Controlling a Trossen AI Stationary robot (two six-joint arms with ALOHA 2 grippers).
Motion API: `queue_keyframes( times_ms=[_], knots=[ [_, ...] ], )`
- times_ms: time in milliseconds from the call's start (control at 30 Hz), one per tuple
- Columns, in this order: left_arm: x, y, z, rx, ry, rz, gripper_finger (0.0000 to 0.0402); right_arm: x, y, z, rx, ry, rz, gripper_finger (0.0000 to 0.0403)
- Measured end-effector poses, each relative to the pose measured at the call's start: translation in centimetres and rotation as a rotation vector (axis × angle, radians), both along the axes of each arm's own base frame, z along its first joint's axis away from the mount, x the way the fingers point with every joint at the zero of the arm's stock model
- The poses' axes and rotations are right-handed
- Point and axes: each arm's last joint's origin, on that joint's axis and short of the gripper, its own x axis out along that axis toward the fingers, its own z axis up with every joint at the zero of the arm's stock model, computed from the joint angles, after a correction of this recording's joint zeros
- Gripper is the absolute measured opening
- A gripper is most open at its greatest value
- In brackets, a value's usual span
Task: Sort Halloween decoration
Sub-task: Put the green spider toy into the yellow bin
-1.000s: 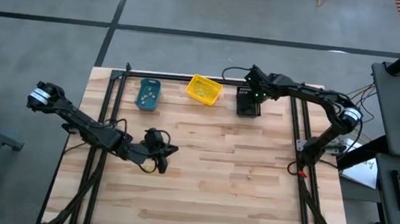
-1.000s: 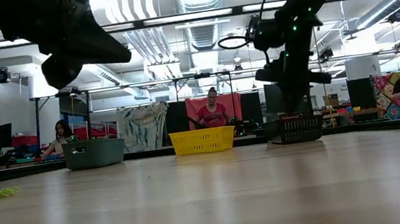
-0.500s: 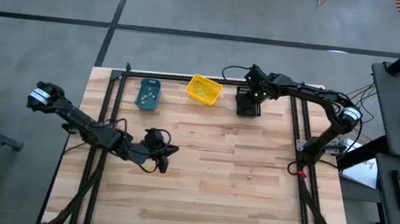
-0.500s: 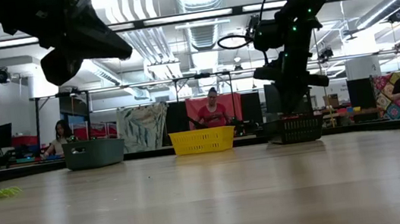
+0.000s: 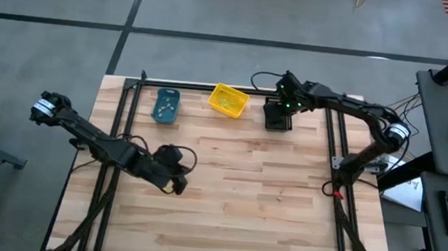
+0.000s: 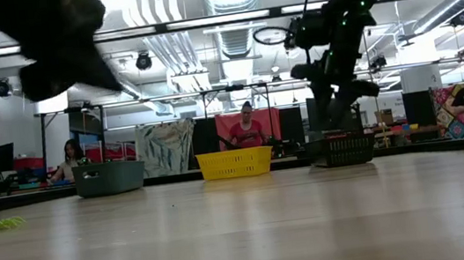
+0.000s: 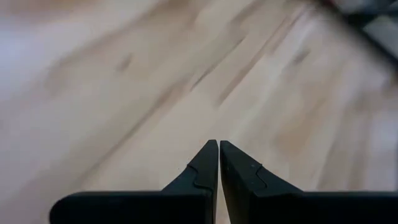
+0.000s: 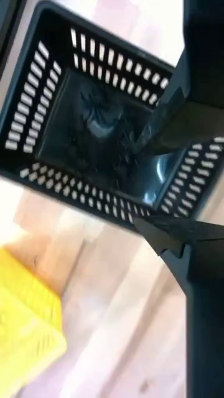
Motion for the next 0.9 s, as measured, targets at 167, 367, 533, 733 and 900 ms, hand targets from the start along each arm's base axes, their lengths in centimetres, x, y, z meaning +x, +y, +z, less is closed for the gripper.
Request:
queue_keyframes(
  times_ms=[167, 367, 533, 733, 900],
  knots=[
    [-2.1, 0.3, -1.1, -0.22, 0.311, 0.072, 0.0, 0.3, 1.6, 1.7, -0.021, -0.062, 0.04, 0.0154],
    [-3.5, -0.2, -2.7, -0.486, 0.5, 0.144, 0.0, 0.8, 3.8, 3.5, -0.048, -0.13, 0.082, 0.0142],
    [-3.3, -0.5, -3.4, -0.502, 0.528, 0.189, 0.0001, 1.3, 5.4, 4.3, -0.071, -0.148, 0.102, 0.0135],
    [-2.4, -1.1, -4.2, -0.407, 0.572, 0.075, 0.0033, 1.8, 6.9, 4.6, -0.076, -0.159, 0.125, 0.0132],
    [-2.0, -2.4, -4.5, -0.154, 0.594, -0.241, 0.0079, 2.2, 8.4, 5.1, -0.073, -0.177, 0.166, 0.0133]
  ],
)
